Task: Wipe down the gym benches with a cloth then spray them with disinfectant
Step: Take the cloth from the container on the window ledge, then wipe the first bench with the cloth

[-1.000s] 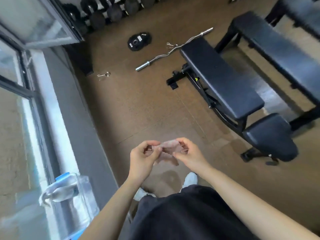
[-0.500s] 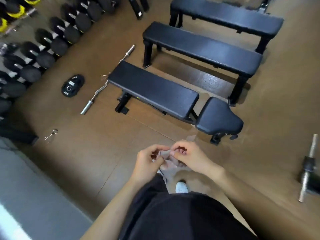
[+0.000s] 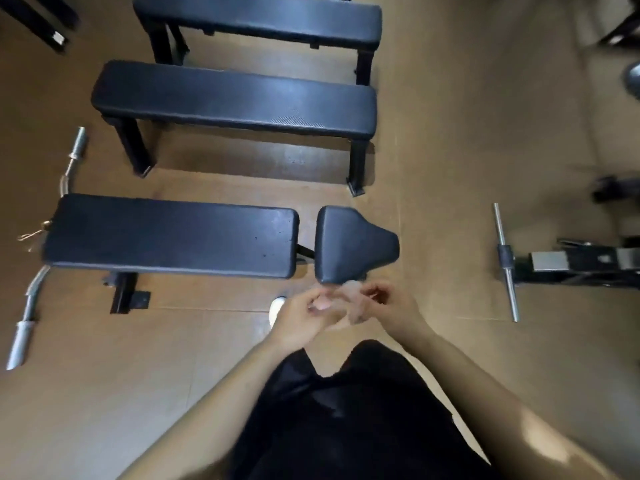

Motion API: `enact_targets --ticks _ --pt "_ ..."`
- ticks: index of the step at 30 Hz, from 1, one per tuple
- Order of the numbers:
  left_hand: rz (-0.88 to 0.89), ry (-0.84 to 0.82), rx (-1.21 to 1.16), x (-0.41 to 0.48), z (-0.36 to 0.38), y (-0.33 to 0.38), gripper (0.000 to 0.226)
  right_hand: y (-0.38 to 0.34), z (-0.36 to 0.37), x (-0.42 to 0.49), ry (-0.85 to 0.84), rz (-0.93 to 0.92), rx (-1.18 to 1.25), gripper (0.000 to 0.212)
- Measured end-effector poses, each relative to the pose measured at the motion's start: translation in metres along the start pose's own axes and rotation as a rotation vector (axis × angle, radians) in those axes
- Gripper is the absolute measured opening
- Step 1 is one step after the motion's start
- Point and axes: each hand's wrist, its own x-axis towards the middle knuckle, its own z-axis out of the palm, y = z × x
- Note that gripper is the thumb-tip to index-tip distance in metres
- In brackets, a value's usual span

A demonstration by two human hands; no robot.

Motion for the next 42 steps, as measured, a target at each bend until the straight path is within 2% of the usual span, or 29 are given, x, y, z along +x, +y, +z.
enact_targets --ticks 4,6,9,12,15,17,19,22,26,31,34,36,39,42 --pt "0.038 -0.082 0.144 0.069 -0.015 -0.003 0.011 -0.005 -0.003 0.053 0.091 0.057 0.092 0.005" --pt "0.026 -0.083 0.179 0.099 -0.023 -0.010 0.024 -0.001 -0.009 0.079 0.135 0.088 0.122 0.007" --pt "-0.006 -0.098 0.212 0.139 -0.032 -0.019 0.012 0.018 -0.022 0.124 0.172 0.109 0.121 0.012" --pt "-0.073 -0.093 0.219 0.179 -0.026 -0.035 0.002 0.055 -0.035 0.170 0.145 0.147 0.042 0.012" --pt "-0.118 -0.080 0.256 0.214 -0.004 -0.057 0.015 0.109 -0.048 0.208 0.050 0.162 -0.176 0.015" --pt "-0.133 -0.081 0.269 0.234 0.015 -0.071 0.007 0.142 -0.056 0.227 -0.021 0.196 -0.271 0.024" --pt "-0.144 -0.079 0.278 0.255 0.030 -0.081 0.003 0.167 -0.068 0.245 -0.040 0.205 -0.318 0.022" --pt "-0.129 -0.029 0.251 0.292 0.049 -0.090 0.004 0.198 -0.086 0.277 0.103 0.197 -0.300 0.027" --pt "-0.068 0.037 0.279 0.349 0.071 -0.097 0.004 0.234 -0.102 0.324 0.303 0.071 -0.305 0.027" --pt "-0.051 0.160 0.354 0.414 0.088 -0.116 0.016 0.264 -0.108 0.383 0.510 -0.032 -0.314 0.023" --pt "-0.037 0.212 0.522 0.414 0.088 -0.131 0.034 0.273 -0.097 0.396 0.571 -0.059 -0.449 0.023" --pt "-0.040 0.268 0.601 0.394 0.090 -0.145 0.042 0.276 -0.080 0.393 0.498 -0.110 -0.580 0.035" --pt "-0.077 0.370 0.661 0.353 0.096 -0.162 0.052 0.290 -0.048 0.377 0.284 -0.311 -0.804 0.056" --pt "-0.257 0.404 0.685 0.319 0.104 -0.182 0.074 0.309 -0.032 0.379 0.120 -0.406 -1.012 0.072"
